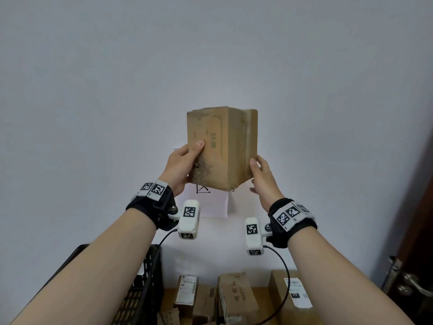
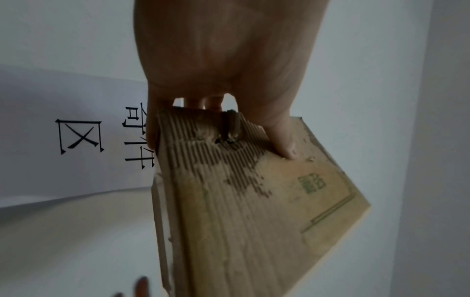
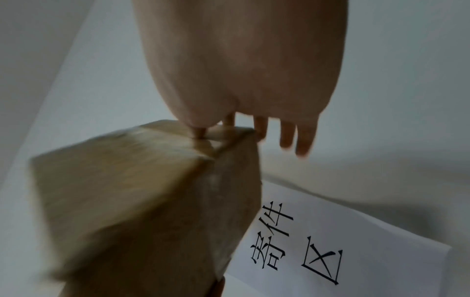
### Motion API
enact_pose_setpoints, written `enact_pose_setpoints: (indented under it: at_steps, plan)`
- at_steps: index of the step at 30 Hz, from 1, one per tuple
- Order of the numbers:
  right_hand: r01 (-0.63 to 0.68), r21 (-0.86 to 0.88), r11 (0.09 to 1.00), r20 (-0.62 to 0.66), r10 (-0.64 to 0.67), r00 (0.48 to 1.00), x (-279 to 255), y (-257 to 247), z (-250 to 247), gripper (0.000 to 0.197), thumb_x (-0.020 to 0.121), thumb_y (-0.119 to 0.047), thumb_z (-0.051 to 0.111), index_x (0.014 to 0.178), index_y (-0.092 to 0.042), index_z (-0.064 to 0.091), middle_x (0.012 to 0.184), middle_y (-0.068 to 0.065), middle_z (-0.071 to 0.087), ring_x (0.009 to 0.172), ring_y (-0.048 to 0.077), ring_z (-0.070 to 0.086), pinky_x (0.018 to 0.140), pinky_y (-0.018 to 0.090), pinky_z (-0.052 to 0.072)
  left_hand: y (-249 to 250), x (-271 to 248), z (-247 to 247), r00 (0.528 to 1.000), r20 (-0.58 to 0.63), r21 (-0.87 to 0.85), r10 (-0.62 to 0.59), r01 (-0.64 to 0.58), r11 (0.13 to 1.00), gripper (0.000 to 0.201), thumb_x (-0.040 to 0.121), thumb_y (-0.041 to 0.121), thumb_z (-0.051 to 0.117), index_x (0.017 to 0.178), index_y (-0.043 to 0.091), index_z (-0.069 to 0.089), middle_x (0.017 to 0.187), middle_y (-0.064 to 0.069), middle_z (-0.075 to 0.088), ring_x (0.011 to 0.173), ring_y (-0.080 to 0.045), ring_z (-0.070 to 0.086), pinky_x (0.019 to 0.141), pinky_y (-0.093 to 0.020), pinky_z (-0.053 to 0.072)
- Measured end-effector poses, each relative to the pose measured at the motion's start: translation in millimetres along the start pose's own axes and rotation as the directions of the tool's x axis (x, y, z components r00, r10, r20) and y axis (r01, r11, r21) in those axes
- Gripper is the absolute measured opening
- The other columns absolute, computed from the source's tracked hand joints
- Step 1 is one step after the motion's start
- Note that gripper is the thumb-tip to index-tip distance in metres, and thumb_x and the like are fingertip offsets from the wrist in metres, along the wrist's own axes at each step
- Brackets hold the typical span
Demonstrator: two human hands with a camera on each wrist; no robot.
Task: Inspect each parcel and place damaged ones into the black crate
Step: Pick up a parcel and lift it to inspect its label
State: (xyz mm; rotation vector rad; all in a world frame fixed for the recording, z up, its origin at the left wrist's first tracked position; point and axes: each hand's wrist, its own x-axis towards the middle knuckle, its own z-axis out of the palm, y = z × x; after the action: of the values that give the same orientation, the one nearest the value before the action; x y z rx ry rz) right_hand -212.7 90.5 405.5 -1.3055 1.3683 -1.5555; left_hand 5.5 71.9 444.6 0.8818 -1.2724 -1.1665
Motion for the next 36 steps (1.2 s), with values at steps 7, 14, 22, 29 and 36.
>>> enact_pose_setpoints:
  at_steps: [7, 14, 22, 29, 36]
  plan:
    - [0.064, 0.155, 0.986, 0.106, -0.081, 0.991, 1, -20, 2, 0.04, 0.104, -0.017, 0.052, 0.138, -0.036, 0.061, 0.129, -0.009, 0.07, 0.116, 0.016, 0.067, 0.092, 0.038, 0.058, -7, 2, -1, 0.999, -0.018, 0.057, 0.027, -0.026, 0.998, 0.026, 0.095, 0.037, 0.074, 0.116, 0.023, 0.078, 0.097, 0.008, 0.08, 0.091, -0.015, 0.076, 0.067, -0.035, 0.063]
    - [0.095, 0.177, 0.979, 0.165, -0.125, 0.978, 0, -30, 6, 0.034, 0.106, -0.038, 0.054, 0.139, -0.038, 0.062, 0.13, -0.018, 0.069, 0.124, 0.011, 0.063, 0.099, 0.035, 0.053, -3, 0, -6, 0.998, -0.048, 0.016, 0.03, -0.029, 0.999, 0.021, 0.095, 0.038, 0.074, 0.114, 0.031, 0.077, 0.113, 0.005, 0.078, 0.101, -0.018, 0.076, 0.072, -0.035, 0.063]
    - [0.147, 0.223, 0.964, 0.149, -0.183, 0.972, 6, -31, 11, 0.041, 0.1, -0.027, 0.066, 0.141, -0.028, 0.06, 0.134, -0.013, 0.068, 0.123, 0.009, 0.064, 0.096, 0.037, 0.055, 2, 1, -10, 0.998, -0.034, 0.001, 0.049, -0.049, 0.999, 0.028, 0.096, 0.036, 0.072, 0.124, 0.027, 0.074, 0.106, 0.006, 0.08, 0.103, -0.018, 0.076, 0.067, -0.029, 0.061]
    - [0.171, 0.254, 0.952, 0.106, -0.203, 0.973, 10, -34, 10, 0.043, 0.096, -0.021, 0.072, 0.138, -0.023, 0.06, 0.14, -0.009, 0.064, 0.123, 0.008, 0.064, 0.103, 0.045, 0.055, 5, 7, -4, 0.996, -0.012, 0.023, 0.086, -0.086, 0.996, 0.029, 0.1, 0.032, 0.068, 0.128, 0.026, 0.072, 0.111, 0.003, 0.079, 0.108, -0.02, 0.074, 0.072, -0.03, 0.062]
    - [0.236, 0.274, 0.932, 0.012, -0.249, 0.968, 7, -35, 2, 0.067, 0.073, -0.037, 0.088, 0.132, -0.023, 0.061, 0.136, -0.005, 0.066, 0.124, 0.009, 0.064, 0.104, 0.039, 0.054, 11, 7, 3, 1.0, -0.007, 0.058, 0.027, -0.026, 0.998, 0.025, 0.105, 0.044, 0.053, 0.117, 0.034, 0.072, 0.11, 0.016, 0.077, 0.104, -0.012, 0.071, 0.086, -0.043, 0.051]
